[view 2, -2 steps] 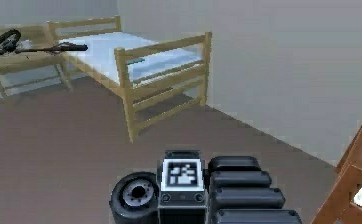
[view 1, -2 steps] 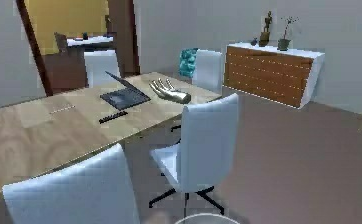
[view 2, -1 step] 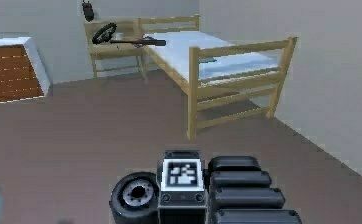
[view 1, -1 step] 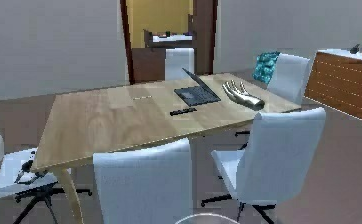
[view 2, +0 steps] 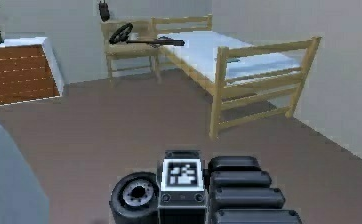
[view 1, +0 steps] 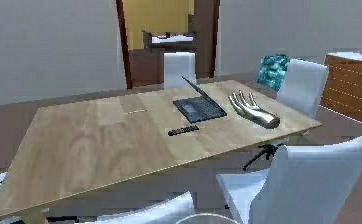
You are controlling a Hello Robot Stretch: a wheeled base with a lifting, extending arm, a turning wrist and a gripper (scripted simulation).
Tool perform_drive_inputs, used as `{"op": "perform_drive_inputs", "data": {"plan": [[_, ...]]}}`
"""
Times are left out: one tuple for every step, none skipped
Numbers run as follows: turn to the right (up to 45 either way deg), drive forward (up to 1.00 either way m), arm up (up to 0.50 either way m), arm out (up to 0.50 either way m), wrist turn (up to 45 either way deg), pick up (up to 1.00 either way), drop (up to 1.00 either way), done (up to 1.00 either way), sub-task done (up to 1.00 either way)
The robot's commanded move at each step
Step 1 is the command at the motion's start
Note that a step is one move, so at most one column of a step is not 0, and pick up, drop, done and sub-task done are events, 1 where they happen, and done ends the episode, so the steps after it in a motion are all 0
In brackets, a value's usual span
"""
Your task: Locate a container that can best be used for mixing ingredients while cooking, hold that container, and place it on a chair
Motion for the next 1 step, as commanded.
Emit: {"op": "perform_drive_inputs", "data": {"plan": [[-45.0, 0.0, 0.0, 0.0, 0.0, 0.0, 0.0, 0.0, 0.0]]}}
